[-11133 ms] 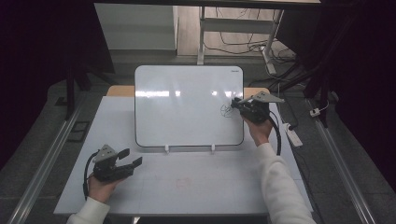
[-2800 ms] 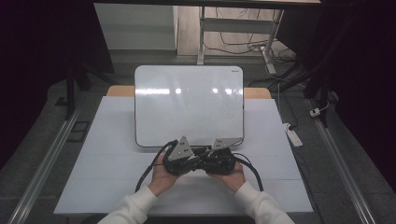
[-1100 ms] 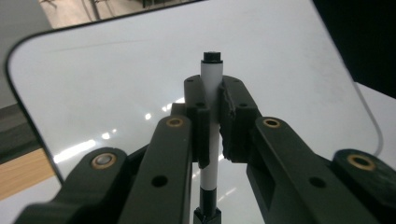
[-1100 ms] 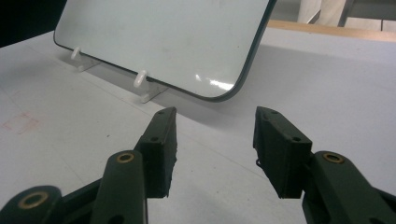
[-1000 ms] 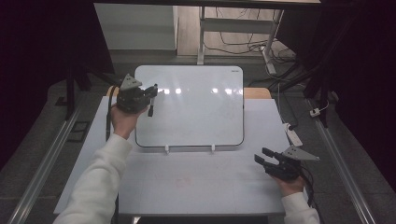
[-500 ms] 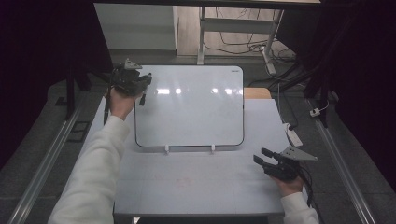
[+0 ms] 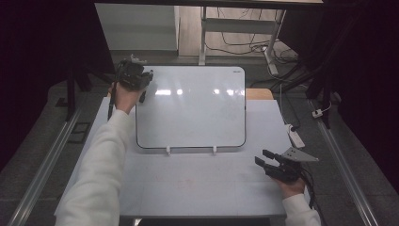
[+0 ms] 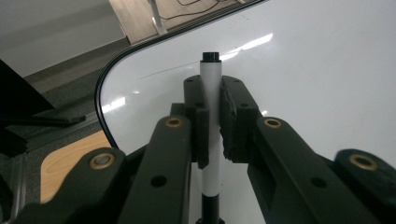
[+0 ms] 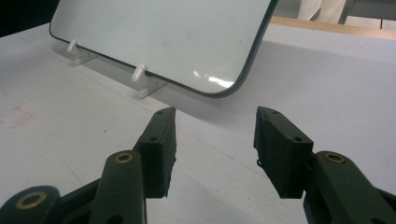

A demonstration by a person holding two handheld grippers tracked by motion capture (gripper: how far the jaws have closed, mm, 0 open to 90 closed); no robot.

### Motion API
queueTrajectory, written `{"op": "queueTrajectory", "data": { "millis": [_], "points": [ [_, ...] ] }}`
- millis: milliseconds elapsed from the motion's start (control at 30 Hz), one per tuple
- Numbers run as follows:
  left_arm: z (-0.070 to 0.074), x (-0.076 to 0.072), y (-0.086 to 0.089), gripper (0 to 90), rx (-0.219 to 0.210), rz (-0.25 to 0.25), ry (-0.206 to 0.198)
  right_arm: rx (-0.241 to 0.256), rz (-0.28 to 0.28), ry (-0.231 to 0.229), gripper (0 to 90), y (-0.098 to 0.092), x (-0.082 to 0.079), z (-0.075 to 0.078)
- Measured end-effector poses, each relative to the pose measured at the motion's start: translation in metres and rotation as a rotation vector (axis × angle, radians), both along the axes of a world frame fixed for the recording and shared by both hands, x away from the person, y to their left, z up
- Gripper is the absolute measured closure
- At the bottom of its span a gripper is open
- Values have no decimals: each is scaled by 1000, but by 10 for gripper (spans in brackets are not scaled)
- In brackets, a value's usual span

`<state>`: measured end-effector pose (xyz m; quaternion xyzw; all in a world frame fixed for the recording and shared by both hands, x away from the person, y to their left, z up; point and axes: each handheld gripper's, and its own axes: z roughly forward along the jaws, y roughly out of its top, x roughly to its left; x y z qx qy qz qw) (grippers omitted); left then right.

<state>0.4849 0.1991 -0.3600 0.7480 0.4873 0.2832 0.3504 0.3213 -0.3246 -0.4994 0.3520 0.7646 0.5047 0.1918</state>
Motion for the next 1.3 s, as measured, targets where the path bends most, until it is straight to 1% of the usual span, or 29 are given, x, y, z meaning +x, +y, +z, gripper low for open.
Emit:
{"op": "queueTrajectory", "data": {
  "millis": [67,167,400,433,533,567,667,733,800,867,933,967,1067,1100,1133,1167,1200,1300],
  "points": [
    [-1,2,-1,807,2,1,3,-1,1,0,487,0,0,0],
    [-2,5,-2,806,19,3,5,-2,2,-2,486,0,0,0],
    [-6,6,-4,796,34,0,4,-5,4,-1,482,1,0,-1],
    [-6,6,-5,784,35,-1,-1,-5,4,-2,482,1,0,-1],
    [-5,5,-5,683,28,3,-14,-5,3,-4,480,1,0,-1],
    [-3,3,-4,668,20,-3,-21,-5,3,-4,480,1,0,-1],
    [2,-5,-2,595,16,-19,-49,-3,3,-5,477,1,0,0],
    [6,-16,1,554,-6,-40,-69,-2,5,-5,474,1,0,0],
    [7,-27,4,516,-34,-66,-78,-3,7,-6,472,1,0,0],
    [6,-41,7,484,-42,-87,-85,-3,14,-8,466,1,0,0],
    [3,-54,9,459,-60,-113,-91,-6,18,-10,462,1,-1,0],
    [2,-64,10,452,-58,-138,-87,-6,19,-10,461,1,-1,0],
    [-5,-89,12,429,-65,-181,-86,-10,19,-12,457,1,0,0],
    [-7,-95,13,419,-63,-195,-83,-9,19,-11,457,0,0,0],
    [-10,-106,15,412,-54,-213,-80,-8,18,-13,455,0,0,0],
    [-13,-114,17,411,-61,-224,-79,-10,19,-16,454,0,0,1],
    [-16,-122,20,411,-77,-234,-74,-14,21,-22,453,0,0,1],
    [-26,-144,26,407,-105,-246,-67,-33,23,-40,451,0,0,2]
  ]
}}
